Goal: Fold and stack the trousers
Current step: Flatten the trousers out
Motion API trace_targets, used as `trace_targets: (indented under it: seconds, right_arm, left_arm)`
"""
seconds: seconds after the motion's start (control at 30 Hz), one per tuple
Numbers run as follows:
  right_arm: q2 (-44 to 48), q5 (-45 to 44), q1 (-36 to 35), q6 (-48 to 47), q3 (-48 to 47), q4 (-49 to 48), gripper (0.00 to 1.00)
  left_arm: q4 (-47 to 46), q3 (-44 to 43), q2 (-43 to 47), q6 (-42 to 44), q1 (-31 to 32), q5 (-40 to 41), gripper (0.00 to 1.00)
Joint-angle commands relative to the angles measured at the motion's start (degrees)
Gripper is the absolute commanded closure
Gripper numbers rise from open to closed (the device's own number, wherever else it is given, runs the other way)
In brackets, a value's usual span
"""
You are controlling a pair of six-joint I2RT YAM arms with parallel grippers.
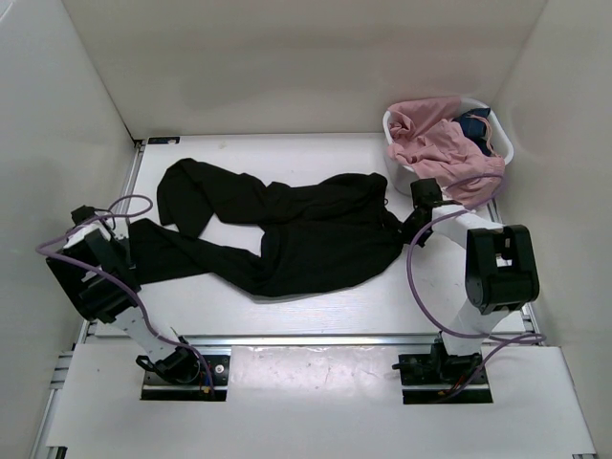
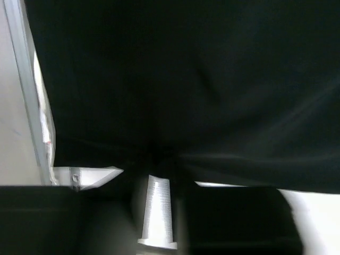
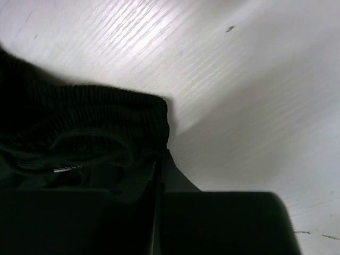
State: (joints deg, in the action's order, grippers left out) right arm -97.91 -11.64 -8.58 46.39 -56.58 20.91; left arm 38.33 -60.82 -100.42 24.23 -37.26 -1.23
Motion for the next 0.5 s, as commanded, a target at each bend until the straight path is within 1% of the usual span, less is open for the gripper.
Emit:
trace_targets:
  seconds: [0.0,0.07,0.1,0.13,0.2,0.23,0.33,0.4,0.47]
  right_arm:
    - [1.6,-1.5,2.0,2.2,1.2,2.6,1.0]
    - [7.4,-2.3,3.7,2.7,2.3,5.4,1.0]
    - [9.9,-3.0,5.0,2.7,2.3,6.9,1.0]
    - [15.5,-3.0,5.8,2.7,1.7,10.3,1.0]
    - [21.2,-4.4,9.1,0.9,-0.4,14.4,1.0]
    - [26.2,-4.4,10.5,0.1,-3.0,18.2,1.0]
    - [33.3,-3.3,16.1,-3.1,-6.1,22.9,1.0]
    - [34.7,-2.8,18.5,-5.5,-8.3,24.8,1.0]
    - [35.3,-2.8,19.3,-6.8,-8.8,26.1,1.0]
  left_arm:
    - [-1.8,1.3,-0.4,3.4,-0.4,-2.1,0.86]
    - [-1.8,0.8,1.4,6.0,-1.7,-1.1,0.86]
    - [-1.2,-0.9,3.6,7.0,-2.9,-0.1,0.86]
    - [-0.7,-1.8,5.0,8.2,-3.7,0.9,0.86]
    - [0.3,-5.8,8.7,12.3,-6.3,2.0,0.86]
    - [1.1,-7.3,9.9,13.6,-6.9,2.5,0.86]
    - [4.6,-11.9,12.7,18.6,-7.6,3.8,0.86]
    - [5.8,-13.0,13.3,20.5,-7.6,3.8,0.86]
    - [6.6,-13.5,13.3,21.1,-7.6,4.3,0.86]
